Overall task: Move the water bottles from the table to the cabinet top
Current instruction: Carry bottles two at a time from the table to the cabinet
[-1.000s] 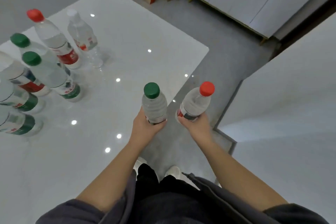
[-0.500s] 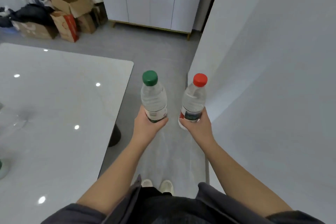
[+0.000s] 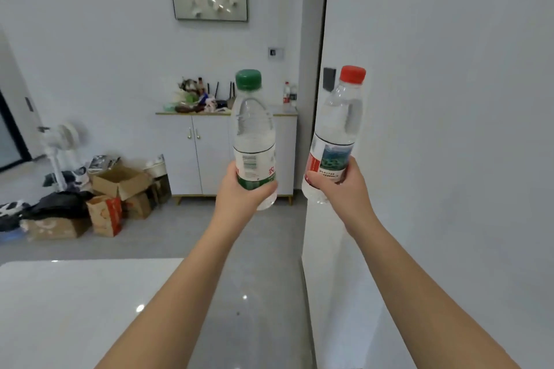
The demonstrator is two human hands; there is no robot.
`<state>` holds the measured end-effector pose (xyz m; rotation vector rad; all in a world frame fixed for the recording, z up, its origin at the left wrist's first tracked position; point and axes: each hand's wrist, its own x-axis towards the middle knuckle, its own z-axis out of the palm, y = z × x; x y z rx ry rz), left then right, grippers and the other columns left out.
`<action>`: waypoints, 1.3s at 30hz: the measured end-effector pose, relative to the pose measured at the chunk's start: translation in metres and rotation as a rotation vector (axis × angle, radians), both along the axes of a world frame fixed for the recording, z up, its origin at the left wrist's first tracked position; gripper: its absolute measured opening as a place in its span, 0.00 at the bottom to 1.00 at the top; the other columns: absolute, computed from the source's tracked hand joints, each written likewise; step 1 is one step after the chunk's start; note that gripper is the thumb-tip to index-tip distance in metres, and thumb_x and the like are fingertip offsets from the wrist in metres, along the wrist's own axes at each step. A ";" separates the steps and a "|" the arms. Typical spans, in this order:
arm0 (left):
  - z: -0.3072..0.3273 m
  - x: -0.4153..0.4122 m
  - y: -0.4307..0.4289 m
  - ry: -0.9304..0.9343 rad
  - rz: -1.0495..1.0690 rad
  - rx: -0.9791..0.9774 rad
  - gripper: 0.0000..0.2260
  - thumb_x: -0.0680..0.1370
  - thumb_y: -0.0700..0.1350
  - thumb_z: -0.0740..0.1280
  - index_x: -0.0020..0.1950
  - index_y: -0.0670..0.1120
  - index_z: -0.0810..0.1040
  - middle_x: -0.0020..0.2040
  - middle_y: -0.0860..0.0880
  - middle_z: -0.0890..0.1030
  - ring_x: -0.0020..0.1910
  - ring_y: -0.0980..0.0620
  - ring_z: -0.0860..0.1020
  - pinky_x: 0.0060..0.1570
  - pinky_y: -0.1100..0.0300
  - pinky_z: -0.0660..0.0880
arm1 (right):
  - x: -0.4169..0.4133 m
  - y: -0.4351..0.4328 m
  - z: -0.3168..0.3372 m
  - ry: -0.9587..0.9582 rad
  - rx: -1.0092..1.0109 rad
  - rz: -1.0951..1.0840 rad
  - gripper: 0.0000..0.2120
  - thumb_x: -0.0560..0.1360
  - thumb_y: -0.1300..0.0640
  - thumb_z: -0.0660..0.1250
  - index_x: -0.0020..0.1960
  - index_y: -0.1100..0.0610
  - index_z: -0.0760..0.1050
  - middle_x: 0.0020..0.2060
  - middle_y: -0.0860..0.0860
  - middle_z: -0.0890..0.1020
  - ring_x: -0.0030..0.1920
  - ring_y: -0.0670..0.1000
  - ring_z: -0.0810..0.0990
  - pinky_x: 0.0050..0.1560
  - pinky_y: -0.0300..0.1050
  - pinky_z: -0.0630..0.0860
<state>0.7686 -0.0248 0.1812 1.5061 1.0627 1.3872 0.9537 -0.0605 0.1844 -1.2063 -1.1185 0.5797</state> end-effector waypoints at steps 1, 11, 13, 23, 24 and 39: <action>0.014 -0.001 0.003 -0.018 -0.011 0.012 0.21 0.67 0.42 0.78 0.55 0.54 0.75 0.51 0.56 0.82 0.51 0.56 0.80 0.50 0.58 0.77 | 0.000 0.001 0.014 0.005 0.030 0.006 0.24 0.69 0.59 0.77 0.61 0.51 0.72 0.51 0.44 0.82 0.51 0.42 0.82 0.51 0.40 0.79; 0.095 -0.008 0.005 -0.163 -0.097 0.132 0.18 0.70 0.40 0.76 0.55 0.55 0.75 0.50 0.56 0.82 0.49 0.58 0.81 0.46 0.61 0.76 | -0.005 0.001 0.086 -0.003 0.158 0.065 0.23 0.70 0.61 0.76 0.62 0.51 0.73 0.52 0.45 0.83 0.51 0.44 0.83 0.50 0.40 0.80; 0.101 -0.009 0.004 -0.171 -0.108 0.138 0.18 0.70 0.40 0.76 0.51 0.57 0.75 0.49 0.57 0.82 0.48 0.59 0.81 0.44 0.63 0.75 | -0.009 0.001 0.093 -0.003 0.157 0.079 0.22 0.71 0.62 0.75 0.60 0.50 0.73 0.50 0.45 0.83 0.48 0.42 0.83 0.47 0.37 0.79; 0.102 -0.011 0.010 -0.188 -0.121 0.110 0.21 0.70 0.39 0.76 0.57 0.54 0.74 0.49 0.57 0.81 0.45 0.62 0.80 0.35 0.68 0.73 | -0.020 0.009 0.105 0.051 0.122 0.112 0.23 0.69 0.66 0.76 0.59 0.53 0.74 0.51 0.50 0.83 0.50 0.46 0.83 0.45 0.36 0.78; 0.102 -0.011 0.011 -0.187 -0.125 0.108 0.20 0.71 0.39 0.76 0.56 0.55 0.74 0.48 0.58 0.81 0.43 0.63 0.80 0.34 0.70 0.73 | -0.022 0.011 0.105 0.062 0.123 0.115 0.24 0.69 0.66 0.76 0.60 0.52 0.73 0.51 0.49 0.83 0.50 0.46 0.83 0.46 0.37 0.78; 0.107 -0.025 0.054 -0.158 -0.154 0.054 0.19 0.69 0.37 0.76 0.51 0.55 0.75 0.49 0.54 0.82 0.47 0.55 0.80 0.39 0.62 0.74 | -0.024 0.051 0.097 0.154 0.087 0.074 0.26 0.68 0.66 0.77 0.63 0.55 0.74 0.54 0.51 0.83 0.54 0.51 0.82 0.54 0.47 0.79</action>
